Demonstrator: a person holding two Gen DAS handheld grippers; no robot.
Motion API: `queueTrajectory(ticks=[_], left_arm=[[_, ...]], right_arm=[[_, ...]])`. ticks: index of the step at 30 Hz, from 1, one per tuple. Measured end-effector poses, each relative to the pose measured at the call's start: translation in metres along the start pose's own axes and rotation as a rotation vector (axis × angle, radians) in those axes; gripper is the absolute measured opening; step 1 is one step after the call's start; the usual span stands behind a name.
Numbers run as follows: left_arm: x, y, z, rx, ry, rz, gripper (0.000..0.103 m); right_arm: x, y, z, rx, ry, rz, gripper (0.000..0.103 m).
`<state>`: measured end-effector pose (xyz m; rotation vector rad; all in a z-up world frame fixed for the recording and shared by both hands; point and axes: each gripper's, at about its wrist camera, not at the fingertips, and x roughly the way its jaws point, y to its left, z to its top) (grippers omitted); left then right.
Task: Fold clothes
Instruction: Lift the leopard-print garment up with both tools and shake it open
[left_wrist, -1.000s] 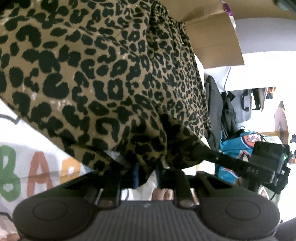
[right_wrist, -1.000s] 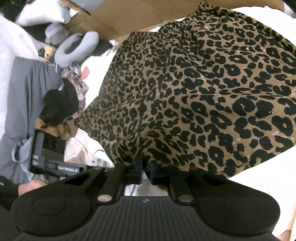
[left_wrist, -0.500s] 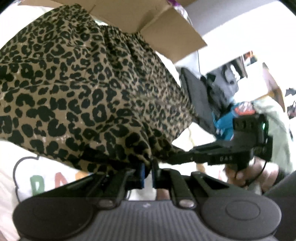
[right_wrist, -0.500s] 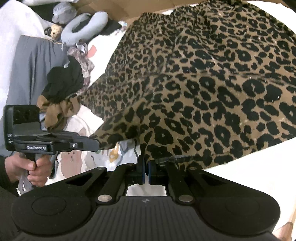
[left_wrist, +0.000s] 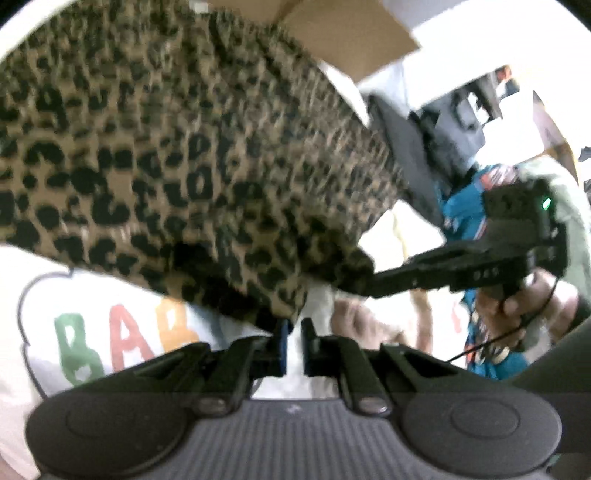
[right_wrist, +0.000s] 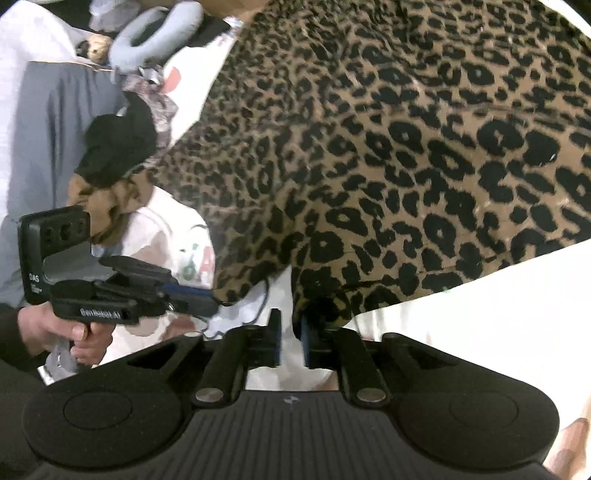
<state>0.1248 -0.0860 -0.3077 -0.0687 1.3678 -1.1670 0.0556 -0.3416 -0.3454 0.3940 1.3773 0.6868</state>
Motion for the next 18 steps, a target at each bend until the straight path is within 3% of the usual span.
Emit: queueTrajectory(ticks=[7,12,14,16,18], left_arm=[[-0.016,0.001,0.031,0.014,-0.105,0.091,0.014],[-0.007,0.005,0.047,0.038,-0.14,0.22,0.014],[0.001,0.01,0.05,0.024,-0.132,0.231,0.014],[0.004,0.015,0.05,0.018,-0.12,0.24,0.014],[0.009,0.017,0.049,0.024,-0.109,0.247,0.021]], right_arm=[[-0.033,0.001,0.017,-0.003,-0.127,-0.007,0.013],[-0.025,-0.001,0.03,-0.027,-0.16,-0.054,0.013],[-0.02,-0.002,0.035,-0.038,-0.162,-0.079,0.014],[-0.016,-0.002,0.039,-0.045,-0.167,-0.095,0.031],[-0.011,-0.002,0.042,-0.05,-0.173,-0.105,0.041]])
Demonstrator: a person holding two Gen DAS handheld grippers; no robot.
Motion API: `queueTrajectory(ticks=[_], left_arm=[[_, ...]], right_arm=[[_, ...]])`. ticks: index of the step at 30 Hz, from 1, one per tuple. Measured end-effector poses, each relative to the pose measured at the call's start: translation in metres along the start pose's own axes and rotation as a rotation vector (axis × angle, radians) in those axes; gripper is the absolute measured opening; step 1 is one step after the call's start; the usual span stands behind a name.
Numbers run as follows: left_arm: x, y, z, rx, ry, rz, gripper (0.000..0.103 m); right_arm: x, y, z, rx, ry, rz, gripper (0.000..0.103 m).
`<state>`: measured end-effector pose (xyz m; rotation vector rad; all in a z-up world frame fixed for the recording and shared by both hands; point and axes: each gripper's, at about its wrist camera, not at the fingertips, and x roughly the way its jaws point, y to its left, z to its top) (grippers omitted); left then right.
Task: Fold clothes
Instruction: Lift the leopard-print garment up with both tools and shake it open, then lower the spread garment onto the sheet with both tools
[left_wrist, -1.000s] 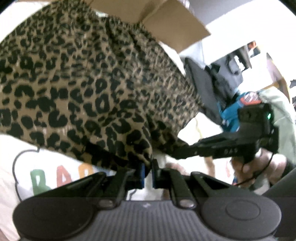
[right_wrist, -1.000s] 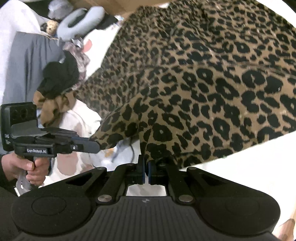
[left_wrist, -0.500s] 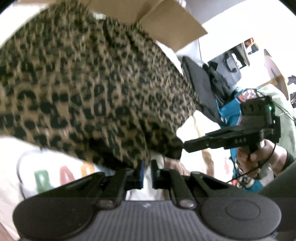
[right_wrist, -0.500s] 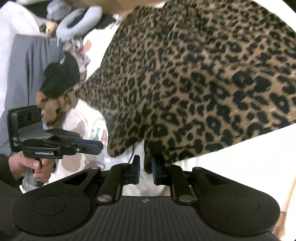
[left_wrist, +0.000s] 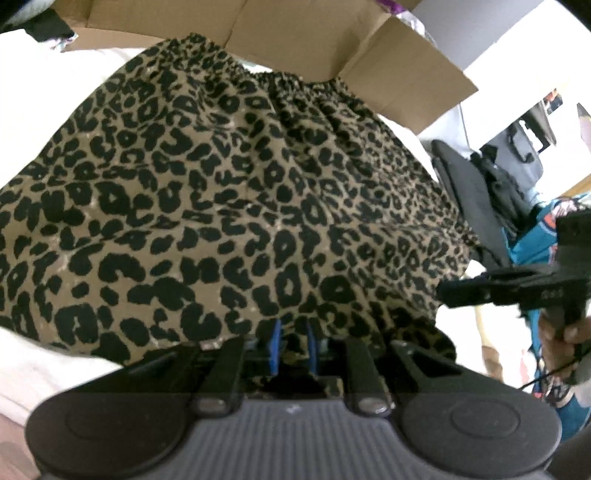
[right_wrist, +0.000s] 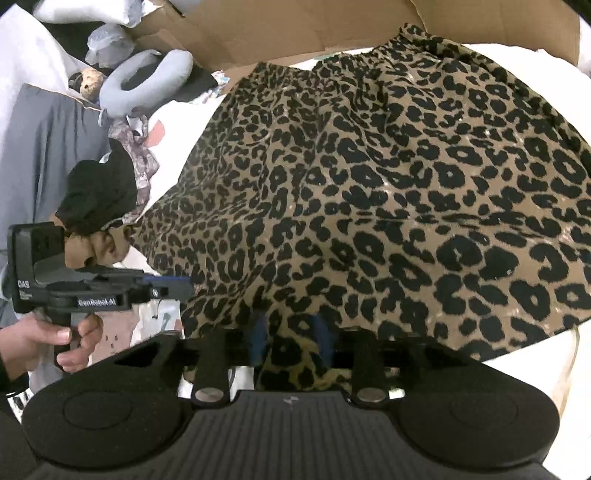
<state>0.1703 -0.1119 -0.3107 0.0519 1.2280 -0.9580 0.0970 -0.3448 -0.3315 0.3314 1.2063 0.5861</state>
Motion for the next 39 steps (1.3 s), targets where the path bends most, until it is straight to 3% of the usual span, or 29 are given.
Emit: queueTrajectory(ticks=[4,8,10,20,24,27,30,34,39], left_arm=[[0.014,0.002,-0.006,0.002,0.024,0.008,0.024],[0.027,0.0,-0.012,0.014,0.066,-0.001,0.006],[0.032,-0.002,-0.014,0.026,0.077,0.004,0.004],[0.029,-0.009,-0.018,0.11,0.11,0.025,0.002],[0.025,-0.009,-0.022,0.115,0.119,0.031,0.002],[0.024,-0.009,-0.022,0.114,0.122,0.032,0.002],[0.014,-0.006,-0.014,0.088,0.096,-0.001,0.005],[-0.003,0.0,0.004,0.074,0.024,-0.015,0.014],[-0.009,0.013,0.029,0.068,-0.054,0.029,0.02]], right_arm=[[0.013,0.001,0.0,-0.016,-0.004,-0.007,0.041],[0.028,0.003,0.0,-0.042,0.012,-0.038,0.04],[0.031,0.002,0.002,-0.041,0.011,-0.039,0.04],[0.062,0.001,-0.008,-0.053,0.111,-0.095,0.038],[0.061,0.003,-0.014,-0.075,0.14,-0.097,0.014],[0.06,0.001,-0.016,-0.075,0.154,-0.095,0.013],[0.054,0.001,-0.011,-0.073,0.17,-0.081,0.017],[0.03,0.001,0.005,-0.058,0.122,0.0,0.021],[0.006,-0.01,0.03,-0.081,-0.005,-0.06,0.022]])
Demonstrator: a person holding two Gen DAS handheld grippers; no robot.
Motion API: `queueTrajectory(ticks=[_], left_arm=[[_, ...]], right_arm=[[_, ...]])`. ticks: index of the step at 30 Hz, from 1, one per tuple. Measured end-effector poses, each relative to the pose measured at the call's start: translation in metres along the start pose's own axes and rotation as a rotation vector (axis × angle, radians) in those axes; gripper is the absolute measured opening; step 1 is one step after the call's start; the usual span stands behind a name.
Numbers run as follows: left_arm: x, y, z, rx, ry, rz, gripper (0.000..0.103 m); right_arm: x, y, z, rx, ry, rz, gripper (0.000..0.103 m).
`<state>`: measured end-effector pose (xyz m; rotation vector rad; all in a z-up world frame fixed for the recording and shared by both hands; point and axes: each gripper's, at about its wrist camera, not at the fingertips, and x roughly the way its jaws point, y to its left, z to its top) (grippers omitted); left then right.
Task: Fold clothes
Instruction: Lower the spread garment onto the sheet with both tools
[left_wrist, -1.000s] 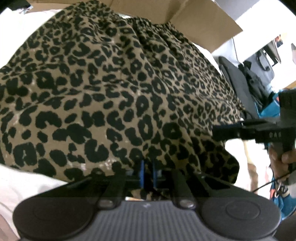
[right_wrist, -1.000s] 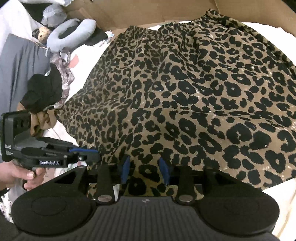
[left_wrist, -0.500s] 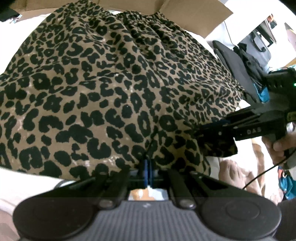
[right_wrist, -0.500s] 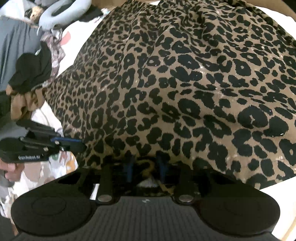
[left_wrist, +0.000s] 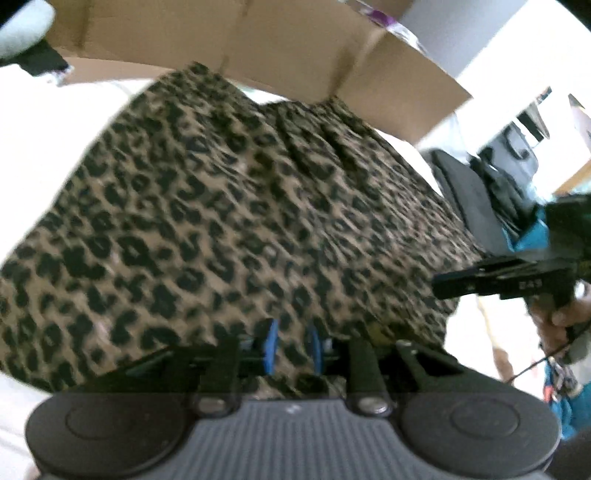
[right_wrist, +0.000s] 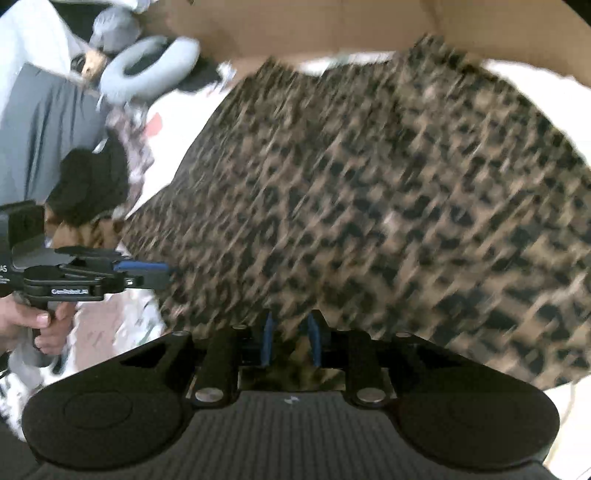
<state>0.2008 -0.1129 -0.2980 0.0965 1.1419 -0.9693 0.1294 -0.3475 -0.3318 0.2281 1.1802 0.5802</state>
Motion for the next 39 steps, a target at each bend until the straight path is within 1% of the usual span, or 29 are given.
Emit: queueTrajectory(ticks=[2,4,7,9,11,13,16,19,21,24,29,31,34,39], left_arm=[[0.002,0.007,0.009,-0.004,-0.021,0.024,0.021],[0.005,0.013,0.015,-0.012,-0.038,0.049,0.024],[0.008,0.025,0.02,-0.025,-0.043,0.085,0.025],[0.012,0.03,0.022,-0.03,-0.041,0.11,0.026],[0.015,0.038,0.022,-0.042,-0.038,0.128,0.029],[0.017,0.046,0.02,-0.055,-0.036,0.16,0.029],[0.015,0.062,0.021,-0.069,-0.052,0.224,0.029],[0.014,0.075,0.024,-0.086,-0.053,0.26,0.029],[0.013,0.082,0.028,-0.092,-0.052,0.258,0.029],[0.014,0.084,0.032,-0.069,-0.05,0.275,0.029],[0.013,0.086,0.041,-0.051,-0.068,0.289,0.029],[0.017,0.092,0.048,-0.064,-0.067,0.315,0.031],[0.024,0.1,0.057,-0.086,-0.065,0.352,0.031],[0.028,0.104,0.062,-0.121,-0.073,0.377,0.03]], right_arm=[[-0.002,-0.009,0.005,-0.001,-0.022,-0.049,0.022],[-0.002,-0.02,0.009,0.01,-0.041,-0.098,0.022],[0.002,-0.038,0.009,0.045,-0.052,-0.159,0.023],[0.006,-0.049,0.008,0.058,-0.053,-0.189,0.023],[0.012,-0.056,0.007,0.053,-0.041,-0.23,0.023],[0.015,-0.065,0.005,0.045,-0.029,-0.296,0.025],[0.012,-0.085,0.0,0.09,-0.037,-0.375,0.025],[0.007,-0.101,0.0,0.117,-0.056,-0.402,0.024],[0.006,-0.107,0.002,0.101,-0.065,-0.409,0.024],[0.005,-0.116,0.006,0.099,-0.086,-0.412,0.023],[0.004,-0.125,0.019,0.08,-0.117,-0.457,0.023],[0.004,-0.131,0.025,0.086,-0.126,-0.468,0.023],[0.002,-0.136,0.031,0.08,-0.138,-0.526,0.023],[0.0,-0.152,0.039,0.107,-0.149,-0.572,0.023]])
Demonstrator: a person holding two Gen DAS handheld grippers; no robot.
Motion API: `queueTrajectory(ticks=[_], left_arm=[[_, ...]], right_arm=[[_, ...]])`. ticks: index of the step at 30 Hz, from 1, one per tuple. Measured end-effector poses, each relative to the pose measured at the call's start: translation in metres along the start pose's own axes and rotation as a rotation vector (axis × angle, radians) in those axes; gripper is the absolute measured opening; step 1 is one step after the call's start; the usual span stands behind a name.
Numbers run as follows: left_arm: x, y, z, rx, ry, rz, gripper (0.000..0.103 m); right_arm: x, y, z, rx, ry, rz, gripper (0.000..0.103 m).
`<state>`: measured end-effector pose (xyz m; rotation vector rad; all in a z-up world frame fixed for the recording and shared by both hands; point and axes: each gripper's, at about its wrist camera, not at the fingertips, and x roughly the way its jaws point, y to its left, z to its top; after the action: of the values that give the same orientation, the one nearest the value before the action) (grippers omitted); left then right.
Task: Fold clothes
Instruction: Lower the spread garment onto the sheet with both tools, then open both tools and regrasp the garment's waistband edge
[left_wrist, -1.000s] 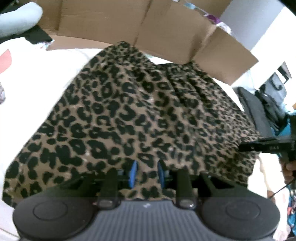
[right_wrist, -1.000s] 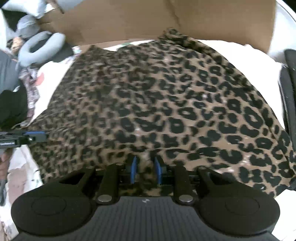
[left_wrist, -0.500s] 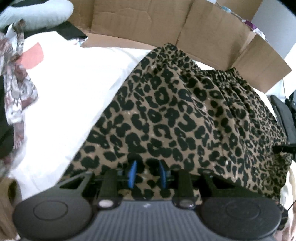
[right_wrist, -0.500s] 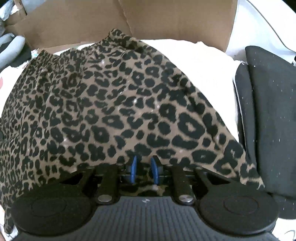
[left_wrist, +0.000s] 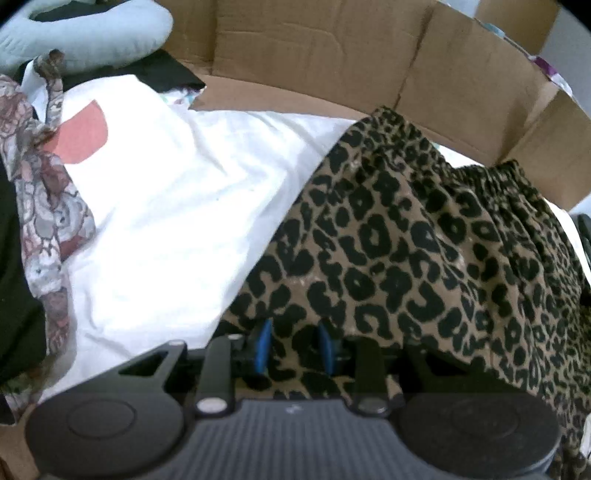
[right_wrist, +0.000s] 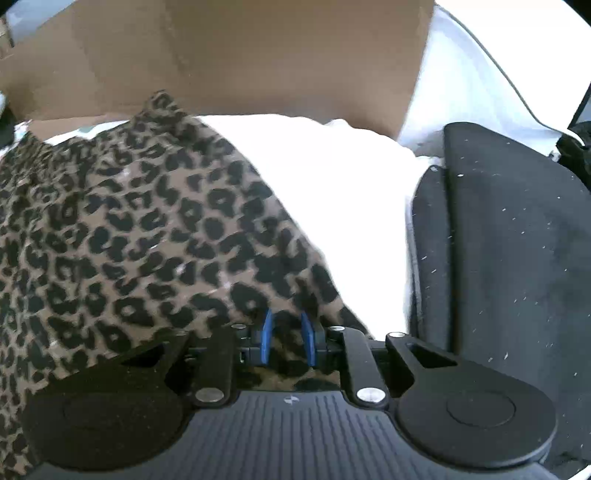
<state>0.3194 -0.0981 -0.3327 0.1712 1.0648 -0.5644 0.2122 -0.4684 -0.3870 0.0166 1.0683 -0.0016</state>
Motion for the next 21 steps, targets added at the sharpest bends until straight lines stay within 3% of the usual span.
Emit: queueTrajectory(ticks=[7,12,14,16,17,21], left_arm=[[-0.004,-0.01,0.008,0.019,-0.015,-0.016,0.03],[-0.008,-0.012,0.023,0.03,-0.047,-0.022,0.031],[-0.008,-0.013,0.031,0.04,-0.059,-0.02,0.036],[-0.004,-0.015,0.041,0.064,-0.074,-0.015,0.04],[-0.003,-0.016,0.046,0.075,-0.084,-0.012,0.042],[0.004,-0.02,0.066,0.093,-0.108,-0.017,0.046]], right_arm=[[0.009,0.003,0.002,0.008,-0.016,-0.088,0.023],[0.001,0.008,0.001,0.016,-0.043,-0.043,0.026],[-0.001,0.012,0.005,-0.001,-0.063,-0.009,0.028],[-0.002,0.017,0.012,-0.028,-0.086,0.025,0.045],[-0.001,0.021,0.016,-0.048,-0.094,0.033,0.047],[0.006,0.036,0.036,-0.111,-0.121,0.06,0.047]])
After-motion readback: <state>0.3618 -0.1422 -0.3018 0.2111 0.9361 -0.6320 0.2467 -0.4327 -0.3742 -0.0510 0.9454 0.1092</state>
